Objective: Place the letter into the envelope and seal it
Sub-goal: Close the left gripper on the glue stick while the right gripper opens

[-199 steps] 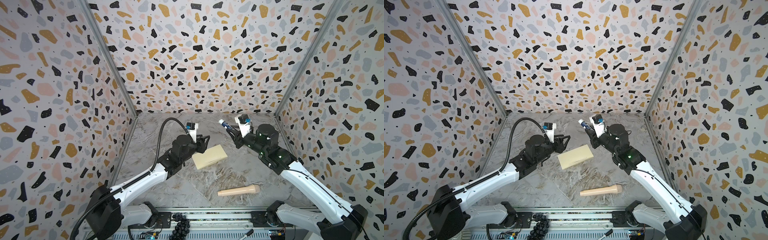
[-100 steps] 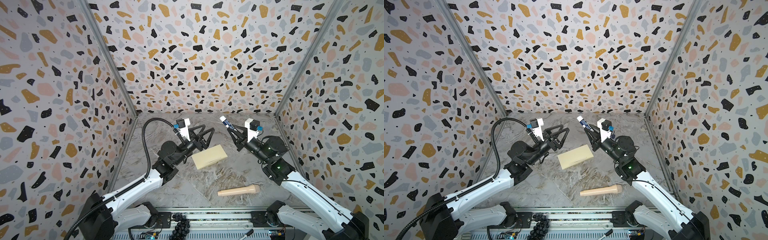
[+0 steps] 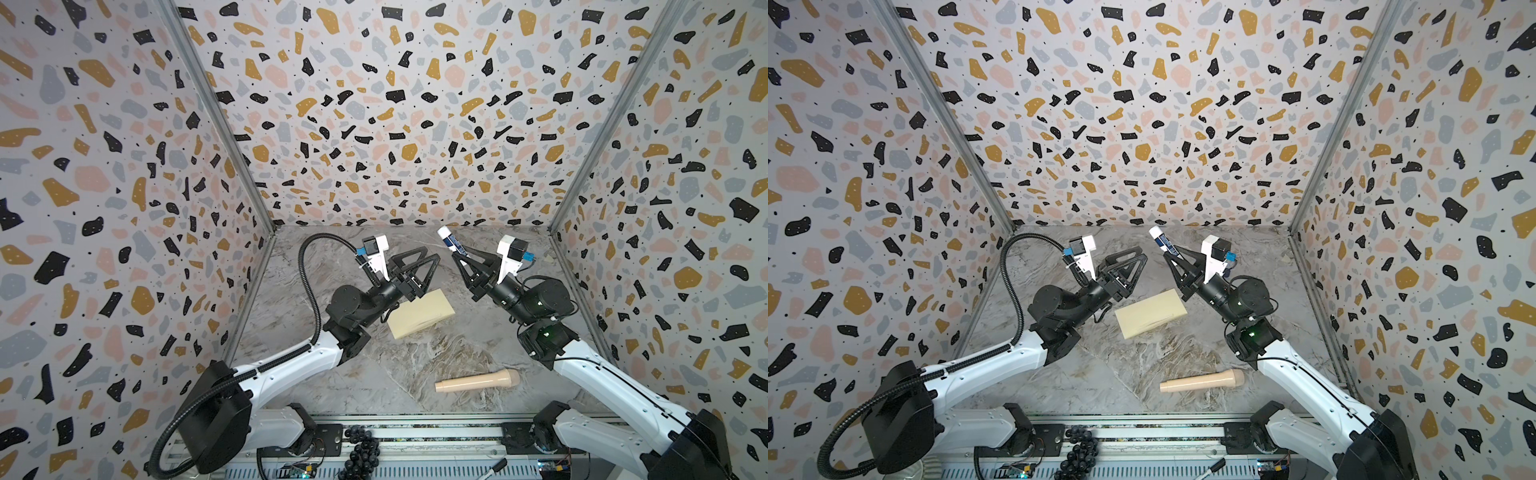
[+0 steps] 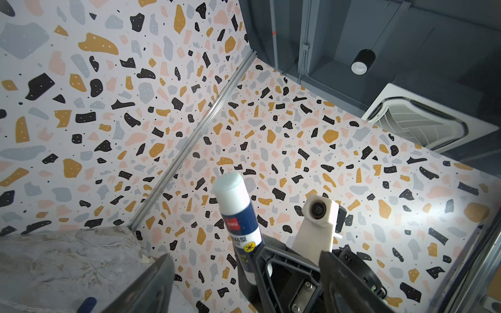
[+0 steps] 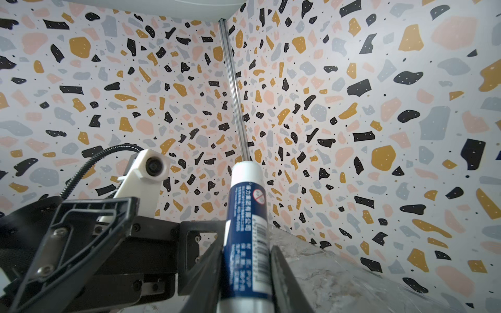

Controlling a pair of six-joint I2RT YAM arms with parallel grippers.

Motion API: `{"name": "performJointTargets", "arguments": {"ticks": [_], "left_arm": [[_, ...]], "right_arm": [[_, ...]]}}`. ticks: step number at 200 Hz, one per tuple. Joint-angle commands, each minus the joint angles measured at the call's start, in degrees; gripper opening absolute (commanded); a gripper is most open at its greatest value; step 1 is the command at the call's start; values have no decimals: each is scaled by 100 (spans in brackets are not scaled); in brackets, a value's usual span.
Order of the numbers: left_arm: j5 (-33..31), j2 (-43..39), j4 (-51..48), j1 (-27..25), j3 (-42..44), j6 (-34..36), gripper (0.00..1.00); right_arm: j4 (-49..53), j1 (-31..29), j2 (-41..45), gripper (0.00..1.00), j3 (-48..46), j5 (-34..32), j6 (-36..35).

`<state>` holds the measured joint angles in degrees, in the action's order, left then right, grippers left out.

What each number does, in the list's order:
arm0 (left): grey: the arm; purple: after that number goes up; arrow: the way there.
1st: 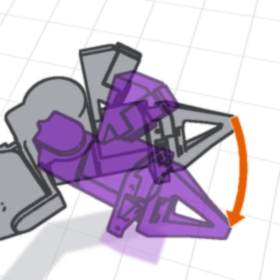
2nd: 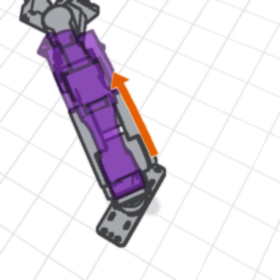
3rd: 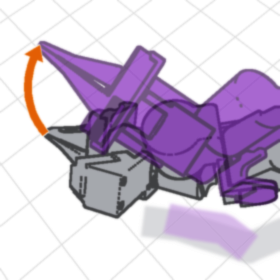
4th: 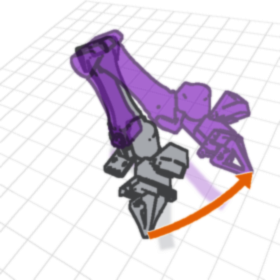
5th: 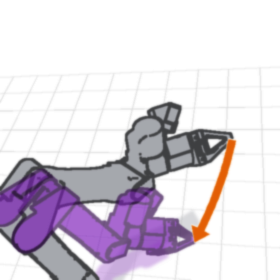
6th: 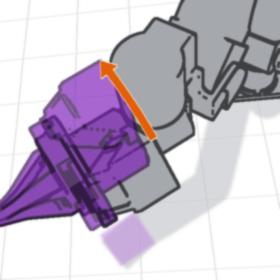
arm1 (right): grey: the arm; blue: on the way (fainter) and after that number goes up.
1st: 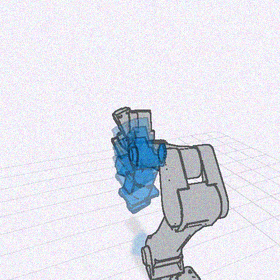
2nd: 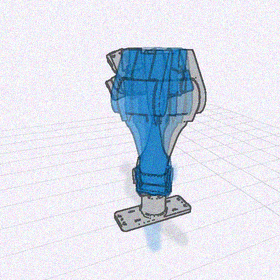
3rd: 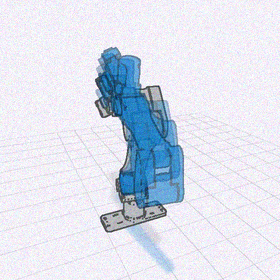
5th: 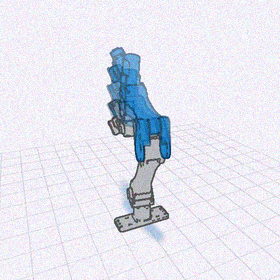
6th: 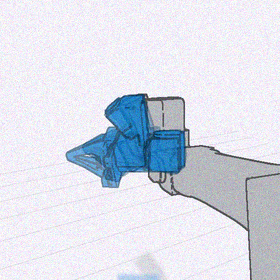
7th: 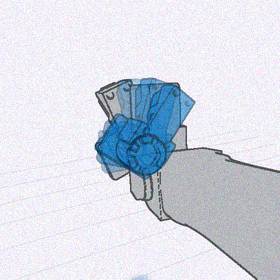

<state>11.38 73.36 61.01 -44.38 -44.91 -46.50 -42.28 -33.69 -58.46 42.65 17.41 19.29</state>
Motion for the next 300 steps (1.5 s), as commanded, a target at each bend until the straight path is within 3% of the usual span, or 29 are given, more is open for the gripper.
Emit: {"name": "performJointTargets", "arguments": {"ticks": [1,48,137,186,237,250,266,300], "left_arm": [[51,169,665,-40,-298,-369,81],[16,577,912,-79,-568,-836,70],[47,924,936,-114,-869,-899,54],[58,931,787,-112,-898,-853,33],[24,879,468,-110,-932,-687,0],[22,872,452,-113,-924,-660,0],[20,855,435,-114,-926,-646,0],[-9,755,168,-113,-983,-472,0]], "right_arm": [[-510,3,3,0,6,165,298],[-654,-14,-104,0,-20,258,433],[-737,-136,-344,0,-4,407,611],[-738,-207,-401,0,15,375,631],[-649,-232,-411,0,24,369,617],[-579,-226,-394,0,35,361,585],[-345,-225,-361,9,92,342,510],[272,-230,-279,41,313,377,87]]}}
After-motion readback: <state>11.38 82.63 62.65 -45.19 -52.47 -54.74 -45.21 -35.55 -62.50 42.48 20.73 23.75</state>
